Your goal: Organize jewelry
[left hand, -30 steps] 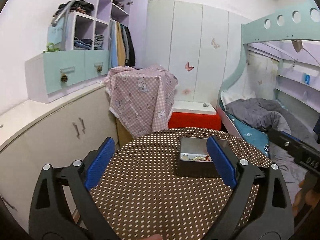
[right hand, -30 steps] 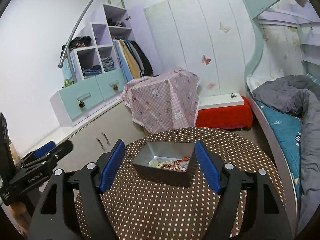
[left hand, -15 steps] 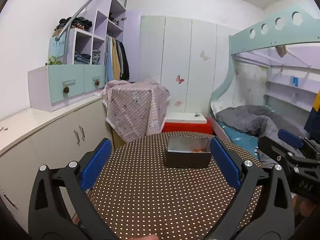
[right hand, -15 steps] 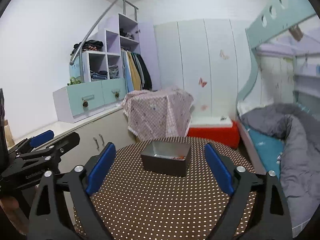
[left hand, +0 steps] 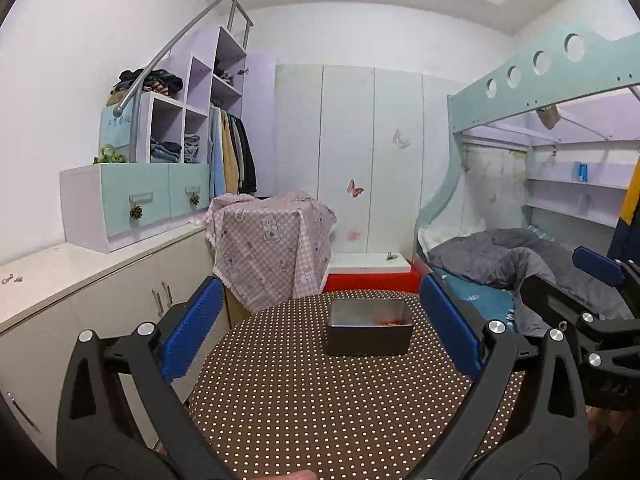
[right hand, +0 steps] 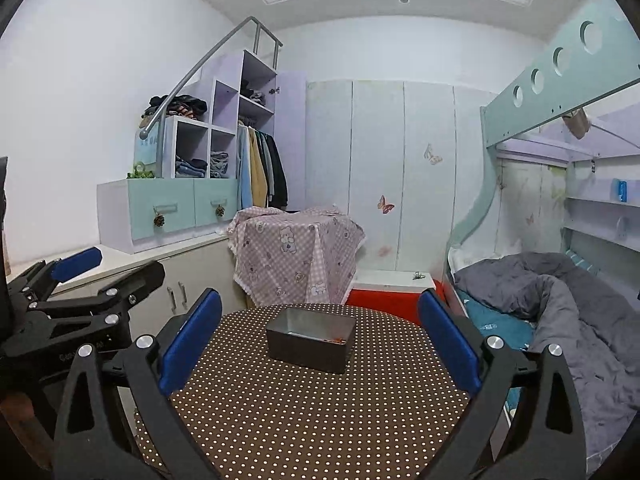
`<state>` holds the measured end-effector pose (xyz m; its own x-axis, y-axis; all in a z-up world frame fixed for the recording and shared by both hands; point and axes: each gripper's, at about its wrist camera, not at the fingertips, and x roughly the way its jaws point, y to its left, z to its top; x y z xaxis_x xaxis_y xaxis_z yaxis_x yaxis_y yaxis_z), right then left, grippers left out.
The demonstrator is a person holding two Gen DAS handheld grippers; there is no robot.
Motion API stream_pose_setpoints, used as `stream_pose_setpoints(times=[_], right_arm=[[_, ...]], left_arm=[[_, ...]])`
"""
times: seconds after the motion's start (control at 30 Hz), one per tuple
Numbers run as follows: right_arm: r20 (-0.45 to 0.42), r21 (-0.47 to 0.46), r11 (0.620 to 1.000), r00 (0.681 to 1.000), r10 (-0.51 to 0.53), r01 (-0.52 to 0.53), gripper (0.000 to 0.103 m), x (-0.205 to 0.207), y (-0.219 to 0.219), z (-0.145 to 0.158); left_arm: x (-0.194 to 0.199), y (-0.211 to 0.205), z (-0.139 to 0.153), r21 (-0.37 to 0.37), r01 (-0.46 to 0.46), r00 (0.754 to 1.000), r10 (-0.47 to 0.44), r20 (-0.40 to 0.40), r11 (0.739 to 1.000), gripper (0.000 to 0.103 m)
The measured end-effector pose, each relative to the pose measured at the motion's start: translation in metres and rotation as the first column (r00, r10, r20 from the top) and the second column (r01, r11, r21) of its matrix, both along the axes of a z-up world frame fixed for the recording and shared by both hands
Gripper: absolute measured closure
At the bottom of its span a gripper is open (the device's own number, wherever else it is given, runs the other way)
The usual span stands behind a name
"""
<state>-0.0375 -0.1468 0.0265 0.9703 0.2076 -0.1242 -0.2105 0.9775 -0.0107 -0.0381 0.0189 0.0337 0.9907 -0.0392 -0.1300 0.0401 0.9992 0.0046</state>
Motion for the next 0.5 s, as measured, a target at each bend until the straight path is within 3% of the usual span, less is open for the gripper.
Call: stream_pose_setpoints(times=[0.5], right_arm=[[0.078,-0.025,0.999,0.996,-0.035,0.037,0.008,-0.02,-0.002,0.001]], left_arm=[[-0.018,-0.004,0.006,-0.006,0.053,0.994,-0.052,0.099,0.999,0.006]])
